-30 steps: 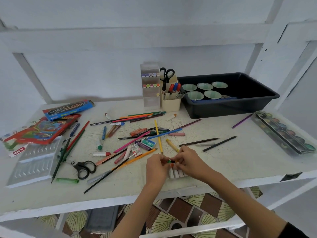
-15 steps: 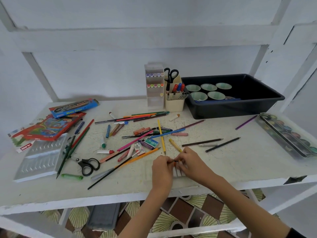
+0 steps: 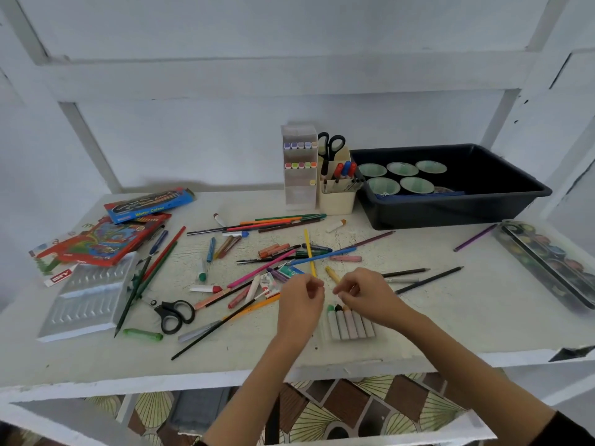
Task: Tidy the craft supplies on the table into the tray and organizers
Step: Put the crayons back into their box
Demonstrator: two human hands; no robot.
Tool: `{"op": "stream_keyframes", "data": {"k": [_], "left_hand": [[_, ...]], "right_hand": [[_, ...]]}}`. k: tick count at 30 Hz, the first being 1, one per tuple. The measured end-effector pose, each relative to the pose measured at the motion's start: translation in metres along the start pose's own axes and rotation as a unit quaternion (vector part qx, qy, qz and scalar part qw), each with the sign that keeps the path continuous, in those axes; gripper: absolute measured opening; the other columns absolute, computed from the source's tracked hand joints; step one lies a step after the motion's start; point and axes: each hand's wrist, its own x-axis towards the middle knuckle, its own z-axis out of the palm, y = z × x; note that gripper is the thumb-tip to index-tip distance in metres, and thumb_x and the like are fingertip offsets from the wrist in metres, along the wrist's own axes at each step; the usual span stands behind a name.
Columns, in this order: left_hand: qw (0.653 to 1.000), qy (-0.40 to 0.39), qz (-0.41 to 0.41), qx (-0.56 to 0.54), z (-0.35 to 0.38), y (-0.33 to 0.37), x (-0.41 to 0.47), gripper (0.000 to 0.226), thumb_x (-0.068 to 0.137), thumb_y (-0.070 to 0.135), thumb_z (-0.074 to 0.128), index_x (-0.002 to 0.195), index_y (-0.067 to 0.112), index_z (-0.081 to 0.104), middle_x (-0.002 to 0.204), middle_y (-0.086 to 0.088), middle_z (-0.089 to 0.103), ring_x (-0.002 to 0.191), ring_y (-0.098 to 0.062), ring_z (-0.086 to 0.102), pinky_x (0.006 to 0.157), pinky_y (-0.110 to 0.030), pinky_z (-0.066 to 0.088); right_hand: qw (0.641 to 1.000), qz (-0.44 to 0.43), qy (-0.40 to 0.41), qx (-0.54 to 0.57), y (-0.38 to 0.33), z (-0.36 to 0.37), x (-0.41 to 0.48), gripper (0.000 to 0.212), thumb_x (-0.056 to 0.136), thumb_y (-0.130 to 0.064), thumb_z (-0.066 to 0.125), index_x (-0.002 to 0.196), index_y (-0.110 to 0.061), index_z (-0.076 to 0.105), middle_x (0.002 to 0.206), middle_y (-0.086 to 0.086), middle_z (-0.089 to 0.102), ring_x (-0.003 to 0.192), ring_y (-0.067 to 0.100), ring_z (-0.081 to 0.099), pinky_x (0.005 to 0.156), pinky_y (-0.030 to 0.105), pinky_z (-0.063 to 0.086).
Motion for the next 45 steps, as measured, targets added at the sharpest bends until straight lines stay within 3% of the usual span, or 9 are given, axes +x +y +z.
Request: {"op": "stream_keyframes", "data": {"k": [3,7,11,15,20,26,32,37,45], "left_hand": [[1.000,-0.002,-0.007,-0.004,-0.011,0.000,0.025,0.011,0.087,0.006,0.059,0.092,0.008,0.069,0.084,0.000,0.065,0.077,-0.010,0.060,0.073,-0.018,0.049],[0.999,0.021,-0.034,0.003,-0.026,-0.008,0.065,0.010,0.086,0.009,0.062,0.091,0.008,0.070,0.083,-0.001,0.067,0.076,-0.010,0.062,0.073,-0.019,0.050],[0.996,0.045,-0.072,-0.002,-0.041,-0.027,0.097,0.007,0.085,0.011,0.064,0.088,0.009,0.070,0.079,-0.001,0.067,0.075,-0.012,0.062,0.068,-0.016,0.045],[0.993,0.064,-0.101,0.018,-0.052,-0.048,0.115,0.009,0.087,0.008,0.060,0.090,0.011,0.068,0.084,-0.001,0.066,0.075,-0.008,0.058,0.074,-0.020,0.046],[0.988,0.084,-0.126,0.016,-0.055,-0.072,0.120,0.010,0.084,0.004,0.062,0.089,0.009,0.069,0.079,0.002,0.063,0.072,-0.003,0.056,0.069,-0.016,0.041],[0.986,0.106,-0.128,-0.025,-0.054,-0.078,0.112,0.013,0.085,0.002,0.061,0.091,0.013,0.067,0.076,0.010,0.062,0.074,-0.002,0.057,0.063,-0.008,0.039],[0.991,0.080,-0.099,-0.030,-0.063,-0.066,0.098,0.015,0.086,0.003,0.060,0.092,0.016,0.066,0.082,0.007,0.064,0.077,-0.002,0.058,0.063,-0.007,0.040],[0.993,0.052,-0.106,-0.008,-0.073,-0.067,0.070,0.007,0.084,0.013,0.067,0.086,0.019,0.066,0.078,0.005,0.066,0.073,-0.007,0.060,0.065,-0.019,0.047],[0.992,0.018,-0.093,0.082,-0.080,-0.076,0.030,0.024,0.074,0.021,0.078,0.092,0.013,0.065,0.086,-0.003,0.063,0.078,-0.016,0.060,0.073,-0.033,0.052]], "right_hand": [[0.998,0.020,-0.002,0.057,0.000,-0.009,0.019,0.010,0.087,-0.010,0.061,0.092,-0.011,0.069,0.104,-0.012,0.059,0.076,0.008,0.061,0.067,0.016,0.050],[0.988,0.085,0.043,0.119,0.007,-0.026,0.062,0.010,0.085,-0.012,0.066,0.093,-0.006,0.066,0.091,0.002,0.067,0.075,0.007,0.061,0.061,0.015,0.049],[0.967,0.174,0.127,0.140,0.026,-0.032,0.123,0.021,0.089,-0.009,0.058,0.089,0.010,0.066,0.086,0.020,0.067,0.082,0.028,0.066,0.078,0.039,0.056],[0.941,0.256,0.133,0.175,0.042,-0.025,0.178,0.020,0.085,-0.014,0.062,0.091,0.005,0.065,0.089,0.018,0.067,0.084,0.029,0.067,0.077,0.043,0.057],[0.912,0.309,0.112,0.245,0.038,-0.014,0.202,0.037,0.083,-0.023,0.070,0.108,-0.001,0.056,0.103,0.017,0.062,0.079,0.031,0.068,0.035,0.022,0.047],[0.935,0.276,0.129,0.182,0.039,-0.006,0.202,0.014,0.078,-0.009,0.070,0.069,-0.008,0.059,0.077,0.010,0.064,0.067,0.023,0.063,0.064,0.032,0.054],[0.917,0.197,0.076,0.339,0.004,-0.020,0.146,0.021,0.079,-0.008,0.073,0.099,-0.008,0.066,0.082,0.015,0.068,0.061,0.021,0.067,0.054,0.025,0.056],[0.933,0.145,-0.050,0.326,-0.026,-0.022,0.072,0.021,0.077,-0.010,0.076,0.096,-0.012,0.068,0.077,0.011,0.071,0.061,0.016,0.068,0.058,0.024,0.055],[0.948,0.162,-0.037,0.271,-0.029,0.002,-0.001,0.020,0.072,-0.017,0.080,0.089,-0.017,0.070,0.064,0.002,0.067,0.057,0.008,0.062,0.057,0.020,0.051]]}}
